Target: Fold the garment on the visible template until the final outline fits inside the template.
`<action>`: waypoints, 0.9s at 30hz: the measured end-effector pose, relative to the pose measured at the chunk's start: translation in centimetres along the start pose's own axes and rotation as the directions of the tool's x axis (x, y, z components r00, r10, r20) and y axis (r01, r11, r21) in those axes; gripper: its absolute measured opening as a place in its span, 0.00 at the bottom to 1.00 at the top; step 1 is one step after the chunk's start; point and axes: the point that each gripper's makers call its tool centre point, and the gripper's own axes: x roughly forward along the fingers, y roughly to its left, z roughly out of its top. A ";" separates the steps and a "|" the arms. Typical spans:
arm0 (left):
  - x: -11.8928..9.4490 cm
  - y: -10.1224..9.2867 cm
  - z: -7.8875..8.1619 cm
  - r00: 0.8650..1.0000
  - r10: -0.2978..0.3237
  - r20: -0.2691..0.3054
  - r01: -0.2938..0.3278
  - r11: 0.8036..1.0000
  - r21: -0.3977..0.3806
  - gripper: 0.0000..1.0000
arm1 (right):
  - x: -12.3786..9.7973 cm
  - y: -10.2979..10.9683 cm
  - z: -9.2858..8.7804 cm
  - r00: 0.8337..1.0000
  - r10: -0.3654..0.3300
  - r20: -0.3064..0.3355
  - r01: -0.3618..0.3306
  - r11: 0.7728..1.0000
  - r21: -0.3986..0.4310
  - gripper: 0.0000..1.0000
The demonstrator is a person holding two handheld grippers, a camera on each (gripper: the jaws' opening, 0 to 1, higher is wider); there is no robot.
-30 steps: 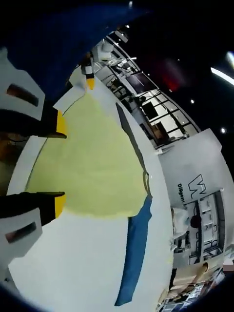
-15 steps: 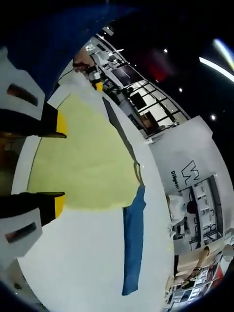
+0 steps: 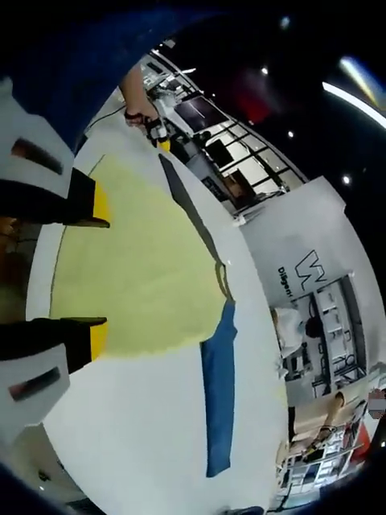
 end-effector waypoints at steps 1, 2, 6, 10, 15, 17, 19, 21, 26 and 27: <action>0.3 0.3 0.1 1.000 0.001 -0.001 -0.001 1.000 -0.004 0.42 | -0.1 -0.1 -0.1 1.000 -0.004 -0.001 0.004 1.000 -0.001 0.41; 0.6 0.6 0.1 1.000 -0.003 -0.009 0.002 1.000 -0.019 0.40 | -0.2 0.1 0.0 1.000 -0.009 0.000 0.009 1.000 -0.001 0.41; 1.9 1.5 0.2 1.000 -0.014 -0.016 0.013 0.998 -0.068 0.32 | -0.5 0.2 -0.1 1.000 -0.031 -0.001 0.031 0.999 0.005 0.41; 2.7 1.8 -0.2 0.999 -0.008 -0.034 0.005 0.995 -0.095 0.38 | -0.5 0.3 -0.1 0.999 -0.047 0.006 0.047 0.999 0.008 0.41; 3.7 2.5 0.1 0.999 -0.023 -0.035 0.019 0.992 -0.126 0.33 | -0.3 0.7 -0.3 0.998 -0.064 0.012 0.064 0.998 0.024 0.40; 3.7 2.5 0.0 0.999 -0.029 -0.033 0.024 0.990 -0.137 0.31 | -0.1 1.0 -0.2 0.998 -0.066 0.018 0.066 0.997 0.034 0.40; 4.4 3.1 0.1 0.999 -0.028 -0.031 0.024 0.990 -0.138 0.30 | -0.1 1.0 -0.2 0.997 -0.069 0.018 0.068 0.997 0.035 0.40; 4.8 3.2 0.3 0.999 -0.033 -0.027 0.028 0.989 -0.142 0.30 | -0.1 1.1 -0.1 0.997 -0.070 0.019 0.070 0.997 0.032 0.40; 5.7 3.0 0.9 0.998 -0.056 0.004 0.056 0.985 -0.162 0.32 | -0.2 1.1 0.1 0.996 -0.084 0.023 0.083 0.996 0.034 0.40; 5.8 2.9 1.1 0.998 -0.060 0.012 0.061 0.985 -0.163 0.32 | -0.2 1.1 0.1 0.996 -0.086 0.022 0.085 0.996 0.035 0.40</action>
